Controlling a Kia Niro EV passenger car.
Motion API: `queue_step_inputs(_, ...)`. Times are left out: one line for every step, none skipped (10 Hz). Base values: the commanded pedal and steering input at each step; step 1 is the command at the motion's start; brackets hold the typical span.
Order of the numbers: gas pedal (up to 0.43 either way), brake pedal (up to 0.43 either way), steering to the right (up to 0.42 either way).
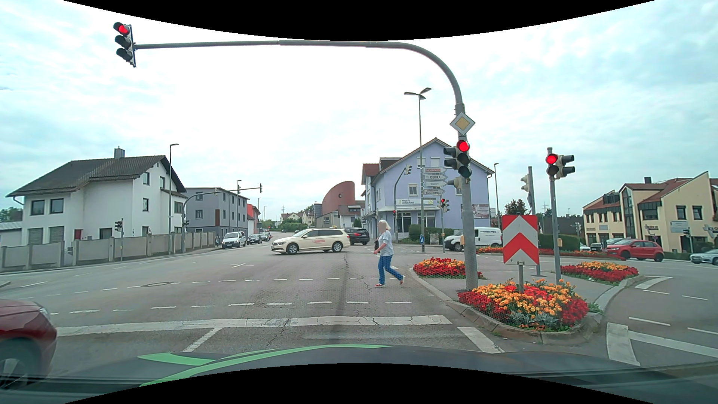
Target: Follow the waypoints while adhering to traffic rules and regulations
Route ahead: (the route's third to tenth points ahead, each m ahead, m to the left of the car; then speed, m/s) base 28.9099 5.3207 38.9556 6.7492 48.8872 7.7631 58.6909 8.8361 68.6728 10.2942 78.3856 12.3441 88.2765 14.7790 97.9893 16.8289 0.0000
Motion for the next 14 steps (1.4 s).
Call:
queue_step_inputs(0.000,0.262,0.005)
queue_step_inputs(0.000,0.262,0.004)
queue_step_inputs(0.000,0.262,0.004)
queue_step_inputs(0.000,0.262,0.004)
queue_step_inputs(0.000,0.262,0.005)
queue_step_inputs(0.000,0.262,0.005)
queue_step_inputs(0.000,0.268,0.005)
queue_step_inputs(0.000,0.262,0.004)
queue_step_inputs(0.000,0.262,0.005)
queue_step_inputs(0.000,0.262,0.004)
queue_step_inputs(0.000,0.262,0.005)
queue_step_inputs(0.000,0.262,0.005)
queue_step_inputs(0.000,0.262,0.005)
queue_step_inputs(0.000,0.262,0.005)
